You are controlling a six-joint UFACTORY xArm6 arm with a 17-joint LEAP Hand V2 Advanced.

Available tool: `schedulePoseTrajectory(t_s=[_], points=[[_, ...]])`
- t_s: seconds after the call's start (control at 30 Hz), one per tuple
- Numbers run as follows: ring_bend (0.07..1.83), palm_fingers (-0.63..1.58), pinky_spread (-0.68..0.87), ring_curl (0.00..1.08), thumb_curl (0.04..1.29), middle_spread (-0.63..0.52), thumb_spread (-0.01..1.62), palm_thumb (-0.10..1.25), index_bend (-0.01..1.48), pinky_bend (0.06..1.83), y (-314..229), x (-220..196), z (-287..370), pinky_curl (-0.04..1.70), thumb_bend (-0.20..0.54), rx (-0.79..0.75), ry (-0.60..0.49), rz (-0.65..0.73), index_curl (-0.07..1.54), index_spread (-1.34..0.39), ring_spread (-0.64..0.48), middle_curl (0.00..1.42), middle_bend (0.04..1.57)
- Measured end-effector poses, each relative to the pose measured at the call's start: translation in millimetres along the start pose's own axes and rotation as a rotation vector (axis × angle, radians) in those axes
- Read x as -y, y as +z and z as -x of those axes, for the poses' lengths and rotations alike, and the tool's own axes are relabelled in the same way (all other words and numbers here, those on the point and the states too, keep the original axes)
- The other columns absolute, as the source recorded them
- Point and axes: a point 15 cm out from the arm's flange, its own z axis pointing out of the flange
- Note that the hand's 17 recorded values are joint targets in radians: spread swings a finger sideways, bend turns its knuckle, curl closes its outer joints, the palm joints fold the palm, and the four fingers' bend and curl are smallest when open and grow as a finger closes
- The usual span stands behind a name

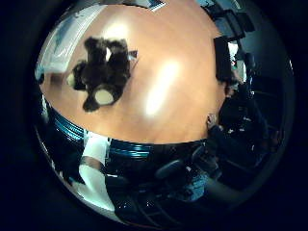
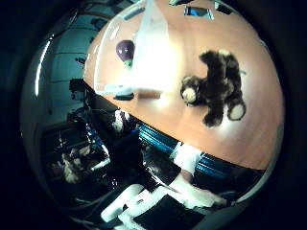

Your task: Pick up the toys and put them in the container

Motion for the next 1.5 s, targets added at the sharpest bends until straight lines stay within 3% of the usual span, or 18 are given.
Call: schedulePoseTrajectory(t_s=[1.07, 1.33, 1.5], points=[[0.24, 0.10, 0.48, 0.24, 0.28, 0.08, 1.06, 0.52, 0.19, 0.51, 116, 14, -7, 0.26, -0.020, 0.026, -0.015, 0.129, 0.32, -0.48, 0.22, 0.28, 0.17], [0.19, 0.16, 0.48, 0.23, 0.32, 0.08, 1.02, 0.70, 0.20, 0.43, 136, 14, -6, 0.26, -0.020, 0.041, -0.010, 0.174, 0.34, -0.48, 0.21, 0.27, 0.18], [0.26, 0.32, 0.47, 0.24, 0.32, 0.03, 1.01, 0.74, 0.18, 0.35, 142, 13, -4, 0.24, -0.017, 0.043, -0.018, 0.195, 0.33, -0.46, 0.16, 0.29, 0.21]])
